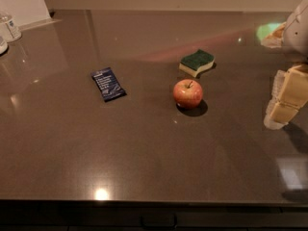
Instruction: Move apple near rxbar blueberry
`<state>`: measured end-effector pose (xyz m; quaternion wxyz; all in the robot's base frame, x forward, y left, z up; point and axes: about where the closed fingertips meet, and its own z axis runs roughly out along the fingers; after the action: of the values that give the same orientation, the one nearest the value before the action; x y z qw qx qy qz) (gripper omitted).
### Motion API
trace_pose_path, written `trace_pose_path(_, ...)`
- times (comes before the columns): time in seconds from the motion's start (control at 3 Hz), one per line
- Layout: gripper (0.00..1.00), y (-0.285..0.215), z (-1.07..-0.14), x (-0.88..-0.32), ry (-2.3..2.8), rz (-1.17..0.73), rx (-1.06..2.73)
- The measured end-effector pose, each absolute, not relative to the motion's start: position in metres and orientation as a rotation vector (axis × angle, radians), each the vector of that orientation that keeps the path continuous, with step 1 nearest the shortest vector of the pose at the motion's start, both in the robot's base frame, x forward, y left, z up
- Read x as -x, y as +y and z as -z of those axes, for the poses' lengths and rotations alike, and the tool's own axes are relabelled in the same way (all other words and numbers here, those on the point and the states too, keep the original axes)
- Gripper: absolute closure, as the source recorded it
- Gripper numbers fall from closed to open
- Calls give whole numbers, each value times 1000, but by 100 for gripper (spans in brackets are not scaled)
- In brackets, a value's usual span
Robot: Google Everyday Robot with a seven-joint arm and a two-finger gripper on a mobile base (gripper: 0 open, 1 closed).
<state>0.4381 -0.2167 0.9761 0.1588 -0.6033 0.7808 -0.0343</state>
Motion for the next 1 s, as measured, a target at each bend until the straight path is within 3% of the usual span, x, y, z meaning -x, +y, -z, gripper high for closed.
trace_pose_path(1.0,0,-176,-958,-468,2178,24,1672)
